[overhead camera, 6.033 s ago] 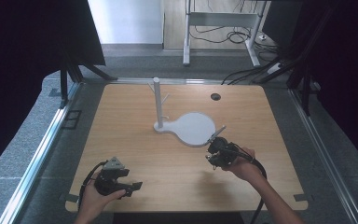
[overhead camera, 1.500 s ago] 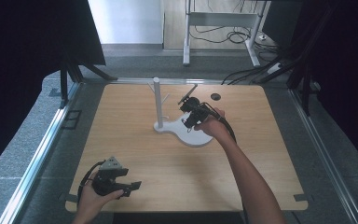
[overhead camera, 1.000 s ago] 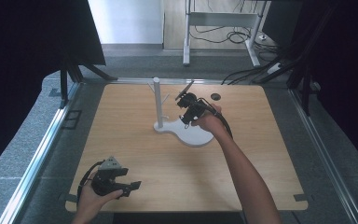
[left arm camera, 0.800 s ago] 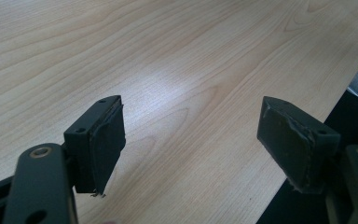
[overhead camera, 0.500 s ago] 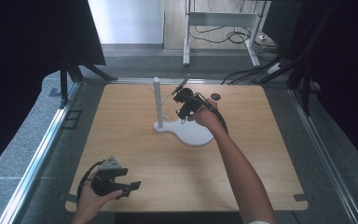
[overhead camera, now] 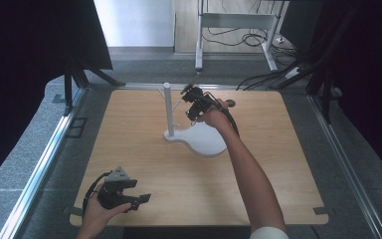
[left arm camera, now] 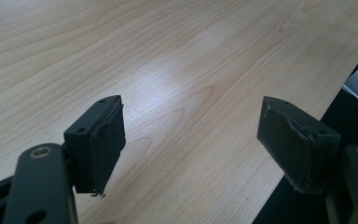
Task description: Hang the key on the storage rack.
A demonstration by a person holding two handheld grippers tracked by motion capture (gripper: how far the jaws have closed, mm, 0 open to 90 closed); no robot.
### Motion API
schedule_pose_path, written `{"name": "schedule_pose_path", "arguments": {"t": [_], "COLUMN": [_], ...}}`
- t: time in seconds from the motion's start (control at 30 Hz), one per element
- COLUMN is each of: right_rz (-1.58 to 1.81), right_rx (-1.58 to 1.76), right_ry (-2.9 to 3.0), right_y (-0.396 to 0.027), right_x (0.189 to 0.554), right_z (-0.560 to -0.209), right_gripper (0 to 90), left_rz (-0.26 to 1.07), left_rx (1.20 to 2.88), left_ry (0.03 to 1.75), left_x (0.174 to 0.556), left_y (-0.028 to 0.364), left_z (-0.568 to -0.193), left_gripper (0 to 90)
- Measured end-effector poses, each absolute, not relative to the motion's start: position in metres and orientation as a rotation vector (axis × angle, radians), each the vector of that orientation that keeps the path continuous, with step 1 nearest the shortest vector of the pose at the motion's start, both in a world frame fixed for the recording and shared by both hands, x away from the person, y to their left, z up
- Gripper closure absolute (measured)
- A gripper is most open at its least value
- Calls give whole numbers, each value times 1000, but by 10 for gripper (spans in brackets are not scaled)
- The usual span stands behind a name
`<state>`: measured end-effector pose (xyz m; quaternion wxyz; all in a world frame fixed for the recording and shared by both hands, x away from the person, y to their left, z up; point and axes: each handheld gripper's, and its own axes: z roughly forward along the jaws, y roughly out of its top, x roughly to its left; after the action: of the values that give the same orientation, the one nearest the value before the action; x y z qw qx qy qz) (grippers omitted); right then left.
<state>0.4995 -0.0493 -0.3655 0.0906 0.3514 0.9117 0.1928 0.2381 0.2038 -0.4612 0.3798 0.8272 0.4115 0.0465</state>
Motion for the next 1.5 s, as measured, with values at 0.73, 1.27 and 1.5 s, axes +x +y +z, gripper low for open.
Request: {"name": "schedule_pose_path", "arguments": {"t": [0.73, 1.27, 1.5], "right_rz": [540, 561, 583], "right_rx": [1064, 1067, 1065], "right_ry": [2675, 2643, 2635], "right_y": [-35, -27, -24], "right_x": [526, 535, 532], "right_z": [-355, -351, -348], "right_gripper": [846, 846, 846], "left_rz": [118, 117, 115], "left_rx": [2114, 2117, 2122], "left_ry": [1046, 1044, 1042], "left_x": [238, 239, 239], "left_y": [203, 201, 200], "left_z": [-461, -463, -463], "left_gripper": [236, 237, 237]}}
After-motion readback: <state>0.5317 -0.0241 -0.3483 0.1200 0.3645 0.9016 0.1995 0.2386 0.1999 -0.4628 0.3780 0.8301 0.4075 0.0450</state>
